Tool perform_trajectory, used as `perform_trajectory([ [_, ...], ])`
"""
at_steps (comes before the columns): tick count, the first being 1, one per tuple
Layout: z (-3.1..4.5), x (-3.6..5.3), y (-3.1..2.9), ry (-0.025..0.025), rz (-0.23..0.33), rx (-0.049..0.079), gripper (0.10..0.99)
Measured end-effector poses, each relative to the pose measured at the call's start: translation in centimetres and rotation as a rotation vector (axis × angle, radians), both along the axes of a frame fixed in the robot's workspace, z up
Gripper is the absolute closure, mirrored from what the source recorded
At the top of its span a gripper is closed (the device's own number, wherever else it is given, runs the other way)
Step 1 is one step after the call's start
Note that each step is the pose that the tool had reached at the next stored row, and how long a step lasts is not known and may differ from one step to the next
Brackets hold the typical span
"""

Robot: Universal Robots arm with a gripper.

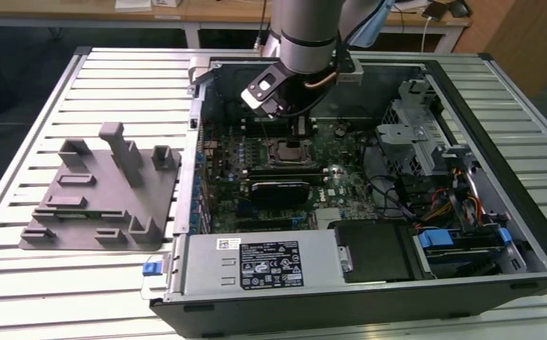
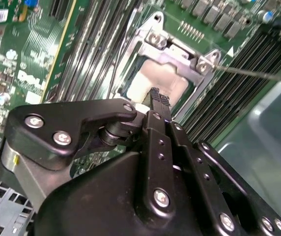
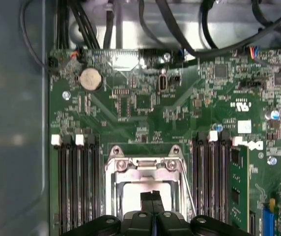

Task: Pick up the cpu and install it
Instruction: 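Close the cpu cover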

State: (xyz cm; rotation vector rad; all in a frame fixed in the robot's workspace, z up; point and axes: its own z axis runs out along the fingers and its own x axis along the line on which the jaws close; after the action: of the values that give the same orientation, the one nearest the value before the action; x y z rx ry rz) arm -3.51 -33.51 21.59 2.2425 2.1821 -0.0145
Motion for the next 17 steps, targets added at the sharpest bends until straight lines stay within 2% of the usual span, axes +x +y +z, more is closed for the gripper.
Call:
perform_trajectory([
  [3,-0.13,-0.39,0.00,0.0000,0.000,0.000,0.980],
  [9,-0.14,-0.40,0.00,0.0000,0.006,-0.001,0.980],
  [17,-0.16,-0.40,0.00,0.0000,0.145,-0.001,0.980],
])
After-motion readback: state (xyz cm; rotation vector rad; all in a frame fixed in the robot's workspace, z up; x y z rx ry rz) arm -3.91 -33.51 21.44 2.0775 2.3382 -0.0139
